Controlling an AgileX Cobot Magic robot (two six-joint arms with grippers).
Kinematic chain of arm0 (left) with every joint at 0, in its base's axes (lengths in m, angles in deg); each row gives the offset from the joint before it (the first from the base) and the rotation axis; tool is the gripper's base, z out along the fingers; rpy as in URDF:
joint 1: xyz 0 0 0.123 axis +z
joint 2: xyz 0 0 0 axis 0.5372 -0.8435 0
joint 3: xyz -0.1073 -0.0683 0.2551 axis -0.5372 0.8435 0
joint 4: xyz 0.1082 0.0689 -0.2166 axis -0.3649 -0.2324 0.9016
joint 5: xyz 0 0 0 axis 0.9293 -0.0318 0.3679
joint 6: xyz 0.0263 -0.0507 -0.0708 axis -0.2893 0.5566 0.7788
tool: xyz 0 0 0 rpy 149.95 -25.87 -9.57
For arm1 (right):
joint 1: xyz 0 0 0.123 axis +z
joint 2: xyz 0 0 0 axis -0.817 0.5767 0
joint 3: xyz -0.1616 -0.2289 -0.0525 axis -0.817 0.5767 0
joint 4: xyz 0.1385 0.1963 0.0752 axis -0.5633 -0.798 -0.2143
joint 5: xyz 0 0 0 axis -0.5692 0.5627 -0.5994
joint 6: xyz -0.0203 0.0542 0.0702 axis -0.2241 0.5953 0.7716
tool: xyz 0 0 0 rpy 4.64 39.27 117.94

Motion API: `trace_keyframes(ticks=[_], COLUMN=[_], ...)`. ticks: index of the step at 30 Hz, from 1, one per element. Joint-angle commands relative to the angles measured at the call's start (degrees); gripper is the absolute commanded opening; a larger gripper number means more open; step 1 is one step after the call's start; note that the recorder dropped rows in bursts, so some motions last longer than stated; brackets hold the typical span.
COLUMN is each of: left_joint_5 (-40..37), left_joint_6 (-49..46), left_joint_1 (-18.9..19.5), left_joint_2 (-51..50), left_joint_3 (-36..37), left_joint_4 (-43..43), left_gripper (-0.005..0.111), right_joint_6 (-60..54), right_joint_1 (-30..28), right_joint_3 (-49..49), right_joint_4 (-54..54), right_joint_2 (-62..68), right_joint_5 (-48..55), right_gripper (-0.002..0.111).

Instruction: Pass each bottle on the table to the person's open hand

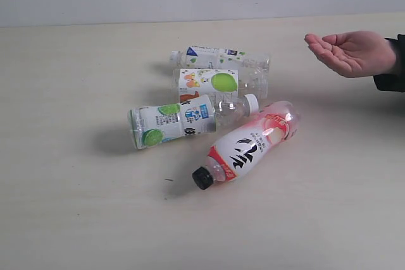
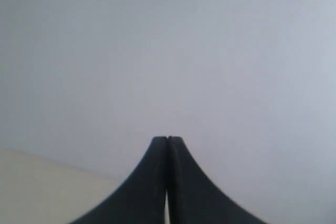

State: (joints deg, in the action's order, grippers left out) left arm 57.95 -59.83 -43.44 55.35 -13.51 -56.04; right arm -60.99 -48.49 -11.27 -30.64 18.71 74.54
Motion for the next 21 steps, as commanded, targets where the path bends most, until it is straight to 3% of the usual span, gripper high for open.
trace_keyframes(ticks=[1,3,5,10,14,21], left_joint_5=[20.6,25.1,19.8,3.1,-13.5,-53.9], left_joint_6=[4.9,2.3,-2.6,-12.1,-15.1,-27.4], left_joint_1=[0.1,0.1,0.1,0.1,0.1,-2.4], left_joint_2=[0.4,-0.3,-4.5,-26.3,-47.5,-80.2], left_joint_3=[-0.1,-2.6,-8.6,-26.0,-38.7,-63.6], left_joint_4=[0.5,1.6,3.8,6.2,5.7,9.5], left_gripper=[0.0,0.0,0.0,0.0,0.0,0.0], right_joint_6=[-0.1,-0.1,-0.1,-0.1,-0.1,-0.1], right_joint_1=[-0.3,-0.3,-0.3,-0.3,-0.3,-0.3], right_joint_3=[0.3,0.3,0.3,0.3,0.3,0.3], right_joint_4=[0.4,0.4,0.4,0.4,0.4,0.4], right_joint_2=[-0.3,-0.3,-0.3,-0.3,-0.3,-0.3], right_joint_5=[-0.4,-0.4,-0.4,-0.4,-0.4,-0.4], right_gripper=[0.0,0.0,0.0,0.0,0.0,0.0])
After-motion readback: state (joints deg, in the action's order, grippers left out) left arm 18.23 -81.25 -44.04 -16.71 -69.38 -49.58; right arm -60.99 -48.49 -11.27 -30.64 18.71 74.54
